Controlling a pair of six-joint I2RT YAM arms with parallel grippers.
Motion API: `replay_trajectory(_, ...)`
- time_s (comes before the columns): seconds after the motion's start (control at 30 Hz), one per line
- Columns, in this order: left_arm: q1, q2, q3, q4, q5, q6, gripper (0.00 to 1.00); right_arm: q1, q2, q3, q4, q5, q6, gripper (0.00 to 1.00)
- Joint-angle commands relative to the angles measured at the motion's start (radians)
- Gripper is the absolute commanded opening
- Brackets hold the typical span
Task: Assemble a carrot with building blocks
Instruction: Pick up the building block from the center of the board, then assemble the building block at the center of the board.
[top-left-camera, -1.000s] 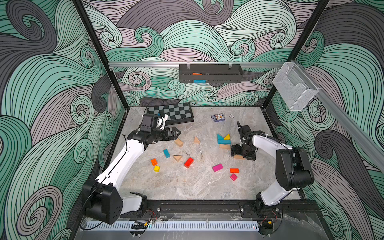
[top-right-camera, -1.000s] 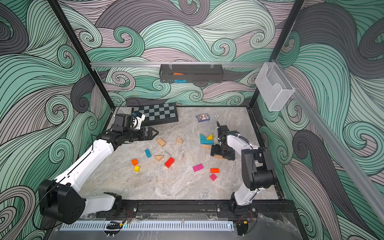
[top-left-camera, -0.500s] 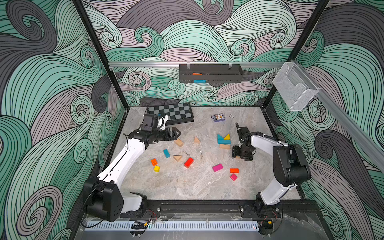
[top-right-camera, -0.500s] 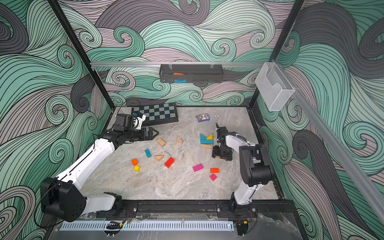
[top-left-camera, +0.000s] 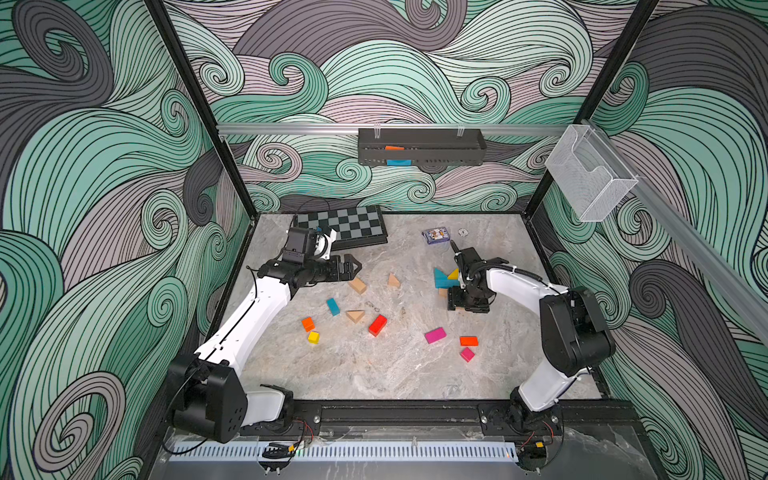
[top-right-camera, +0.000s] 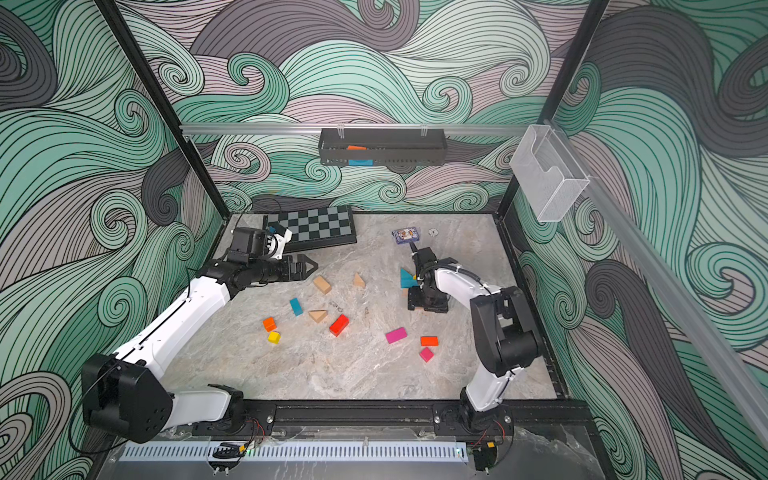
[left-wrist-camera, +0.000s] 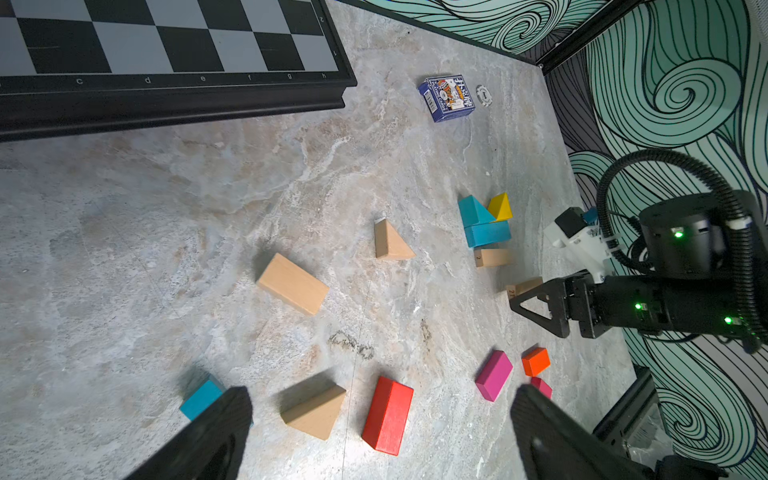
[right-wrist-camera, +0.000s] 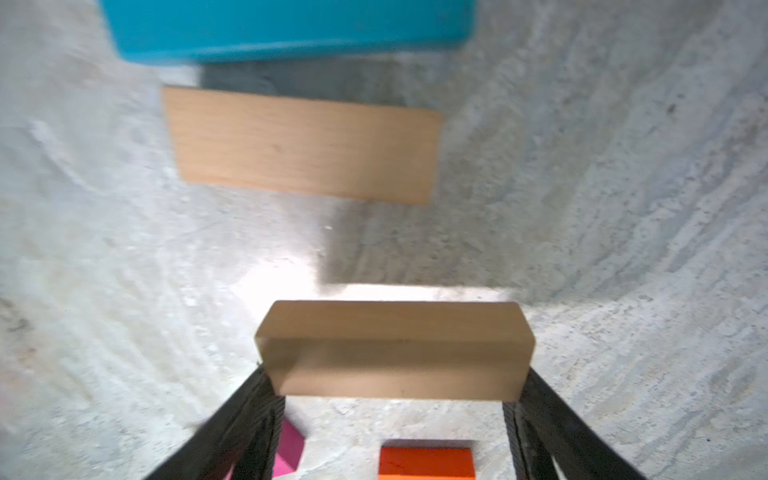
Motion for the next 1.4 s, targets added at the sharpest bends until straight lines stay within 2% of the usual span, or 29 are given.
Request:
replay_trajectory(0.0,-0.006,-0.013,-0.004,-0.004,0.012,0.010,0.98,0.026,0.057,0.041,-0.012,-0.025,0.061,0.68)
replay_trajectory(0.53,-0.007,-0.003,0.014,-0.019,0.004,0.021,0.99,0.033,0.189,0.119,0.030,0.004,0.073,0.68)
replay_trajectory(1.03,-0.008,0.020,0.034,-0.017,0.002,0.024,0.99,0.025,0.217,0.148,0.023,0.053,0.049,0.69)
replay_trajectory(1.3,-0.008,0.025,0.037,-0.014,0.005,0.024,0.99,0.019,0.235,0.157,0.023,0.049,0.042,0.72)
replay_trajectory(1.37,-0.008,0.024,0.036,-0.014,0.006,0.023,0.99,0.018,0.233,0.155,0.023,0.044,0.039,0.78)
